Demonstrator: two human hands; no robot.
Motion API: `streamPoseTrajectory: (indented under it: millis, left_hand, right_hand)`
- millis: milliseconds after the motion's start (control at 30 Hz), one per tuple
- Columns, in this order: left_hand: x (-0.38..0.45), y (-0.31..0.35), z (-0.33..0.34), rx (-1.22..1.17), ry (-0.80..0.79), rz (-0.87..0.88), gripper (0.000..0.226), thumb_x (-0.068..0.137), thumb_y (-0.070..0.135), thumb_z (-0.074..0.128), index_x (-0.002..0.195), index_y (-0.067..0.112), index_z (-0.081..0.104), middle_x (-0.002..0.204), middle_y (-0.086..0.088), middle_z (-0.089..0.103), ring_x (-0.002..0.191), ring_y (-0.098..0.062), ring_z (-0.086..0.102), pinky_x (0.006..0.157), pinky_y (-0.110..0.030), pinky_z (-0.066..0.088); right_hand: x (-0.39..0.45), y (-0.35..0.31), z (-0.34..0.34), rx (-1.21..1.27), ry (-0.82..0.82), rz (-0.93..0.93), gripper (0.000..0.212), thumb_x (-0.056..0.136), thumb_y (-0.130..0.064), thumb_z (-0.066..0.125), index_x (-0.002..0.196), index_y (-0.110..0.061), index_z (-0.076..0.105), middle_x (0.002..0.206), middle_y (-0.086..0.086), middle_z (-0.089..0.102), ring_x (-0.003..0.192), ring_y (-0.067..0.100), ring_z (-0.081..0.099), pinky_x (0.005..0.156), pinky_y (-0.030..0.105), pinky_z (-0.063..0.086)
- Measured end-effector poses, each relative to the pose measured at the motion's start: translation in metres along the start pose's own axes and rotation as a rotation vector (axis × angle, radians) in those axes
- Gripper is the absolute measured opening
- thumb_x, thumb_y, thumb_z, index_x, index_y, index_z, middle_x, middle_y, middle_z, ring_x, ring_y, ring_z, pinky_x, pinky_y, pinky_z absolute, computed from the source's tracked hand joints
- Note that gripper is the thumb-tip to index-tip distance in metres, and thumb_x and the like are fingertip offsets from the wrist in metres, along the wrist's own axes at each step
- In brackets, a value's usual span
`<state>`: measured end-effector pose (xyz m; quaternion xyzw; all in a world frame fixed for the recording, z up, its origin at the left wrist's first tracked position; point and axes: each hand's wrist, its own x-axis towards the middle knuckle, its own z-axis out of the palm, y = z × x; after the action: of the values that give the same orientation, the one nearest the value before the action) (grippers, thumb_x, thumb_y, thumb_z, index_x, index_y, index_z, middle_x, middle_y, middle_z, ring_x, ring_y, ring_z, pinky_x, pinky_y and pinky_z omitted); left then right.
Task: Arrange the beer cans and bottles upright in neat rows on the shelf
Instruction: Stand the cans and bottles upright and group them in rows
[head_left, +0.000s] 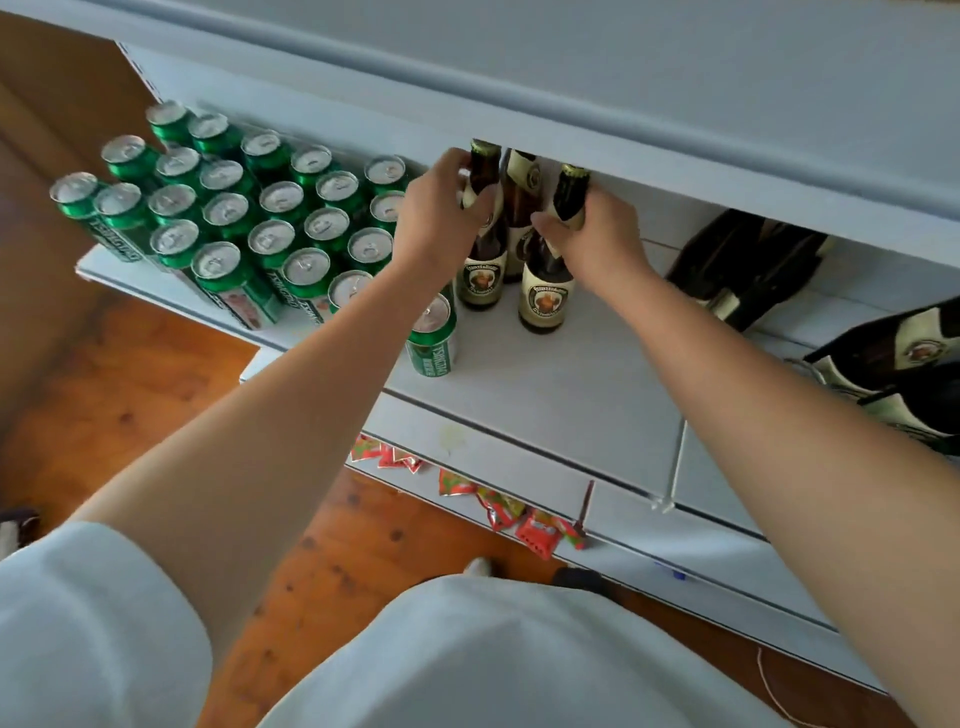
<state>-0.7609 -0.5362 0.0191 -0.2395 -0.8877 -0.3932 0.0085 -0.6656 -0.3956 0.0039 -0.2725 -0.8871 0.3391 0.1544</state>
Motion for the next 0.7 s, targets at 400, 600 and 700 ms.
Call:
streamPoseTrajectory:
  millis: [400, 600, 700]
  left_hand:
    - [-0.009, 0.031, 0.049, -0.039, -0.065, 0.061, 0.023, 0.093, 0.036, 0.059, 0.084, 0.015, 0.060, 0.064, 0.010, 0.052, 0.068, -0.023, 0.055, 0.058, -0.022, 0.032]
    - [-0.007, 0.038, 0.061, -0.003, -0.061, 0.107, 0.032, 0.096, 0.028, 0.053, 0.118, 0.006, 0.057, 0.115, -0.013, 0.058, 0.105, -0.028, 0.055, 0.072, -0.020, 0.031]
    - [-0.023, 0.038, 0.057, -0.035, 0.017, 0.025, 0.042, 0.090, 0.021, 0.057, 0.125, 0.002, 0.045, 0.129, -0.017, 0.046, 0.116, -0.031, 0.047, 0.096, -0.032, 0.040]
  right_hand:
    - [-0.022, 0.018, -0.046, 0.007, 0.220, 0.114, 0.022, 0.091, -0.027, 0.061, 0.072, -0.030, 0.051, 0.079, -0.001, 0.058, 0.086, 0.022, 0.057, 0.073, 0.025, 0.038]
    - [-0.063, 0.060, -0.101, -0.182, 0.647, 0.296, 0.042, 0.093, -0.008, 0.051, 0.134, 0.001, 0.049, 0.137, 0.019, 0.050, 0.132, 0.034, 0.041, 0.110, 0.029, 0.024]
    - [-0.070, 0.065, -0.118, -0.118, 0.675, 0.252, 0.033, 0.090, -0.008, 0.051, 0.121, 0.002, 0.057, 0.121, 0.019, 0.060, 0.116, 0.034, 0.054, 0.105, 0.030, 0.036]
